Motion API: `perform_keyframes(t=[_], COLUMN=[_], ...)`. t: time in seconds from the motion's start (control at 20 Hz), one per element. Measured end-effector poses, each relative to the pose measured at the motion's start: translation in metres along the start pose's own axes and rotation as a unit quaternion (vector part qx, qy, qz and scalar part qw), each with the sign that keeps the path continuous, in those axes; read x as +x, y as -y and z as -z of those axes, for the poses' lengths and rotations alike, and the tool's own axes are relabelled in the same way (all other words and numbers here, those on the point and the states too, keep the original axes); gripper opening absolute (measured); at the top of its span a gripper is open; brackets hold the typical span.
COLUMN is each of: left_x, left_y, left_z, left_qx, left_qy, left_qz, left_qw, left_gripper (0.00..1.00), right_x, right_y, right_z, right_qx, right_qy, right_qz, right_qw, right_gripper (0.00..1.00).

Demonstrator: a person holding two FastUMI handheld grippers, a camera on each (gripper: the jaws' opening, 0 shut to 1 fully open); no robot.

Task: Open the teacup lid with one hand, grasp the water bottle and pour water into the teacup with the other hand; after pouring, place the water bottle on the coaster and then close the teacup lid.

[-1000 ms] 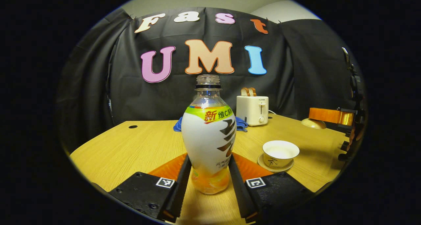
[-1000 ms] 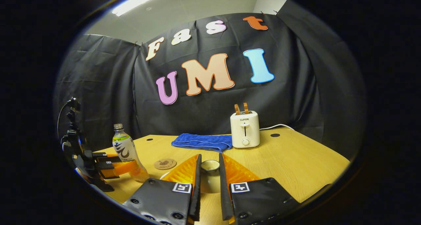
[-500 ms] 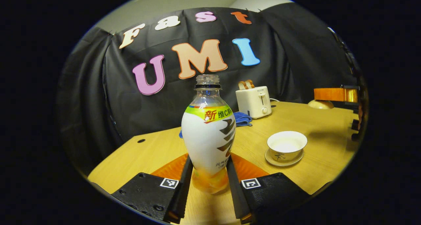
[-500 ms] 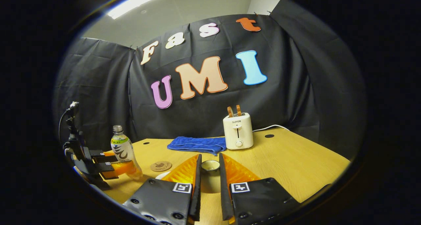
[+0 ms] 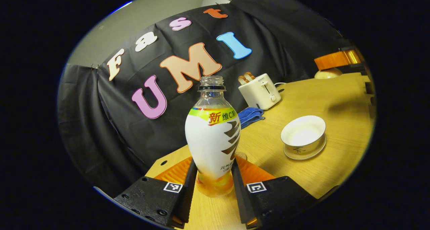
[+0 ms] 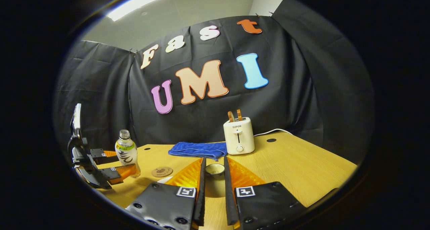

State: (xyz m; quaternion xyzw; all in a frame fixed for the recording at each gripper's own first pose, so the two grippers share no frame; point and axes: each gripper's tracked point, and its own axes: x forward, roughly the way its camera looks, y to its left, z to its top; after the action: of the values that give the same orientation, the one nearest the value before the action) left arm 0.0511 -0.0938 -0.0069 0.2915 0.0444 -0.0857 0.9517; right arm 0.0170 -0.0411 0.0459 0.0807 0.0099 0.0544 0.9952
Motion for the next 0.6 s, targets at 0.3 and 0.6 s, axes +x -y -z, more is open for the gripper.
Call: perform_keyframes(t=[0.3,0.6], left_x=[0.008,0.011], left_y=[0.001,0.008], left_z=[0.002,0.005], left_qx=[0.111,0.214], left_qy=[0.0,-0.004], left_qz=[-0.002,0.007], left_qw=[0.994,0.977], left_gripper=[0.54,0.54], right_x=[-0.001,-0.001], right_y=[0.002,0.004], right_z=[-0.003,-0.002], right_qx=[0.003,0.004], right_qy=[0.003,0.004], right_qz=[0.0,0.003], right_qw=[1.0,1.0], right_gripper=[0.31,0.29])
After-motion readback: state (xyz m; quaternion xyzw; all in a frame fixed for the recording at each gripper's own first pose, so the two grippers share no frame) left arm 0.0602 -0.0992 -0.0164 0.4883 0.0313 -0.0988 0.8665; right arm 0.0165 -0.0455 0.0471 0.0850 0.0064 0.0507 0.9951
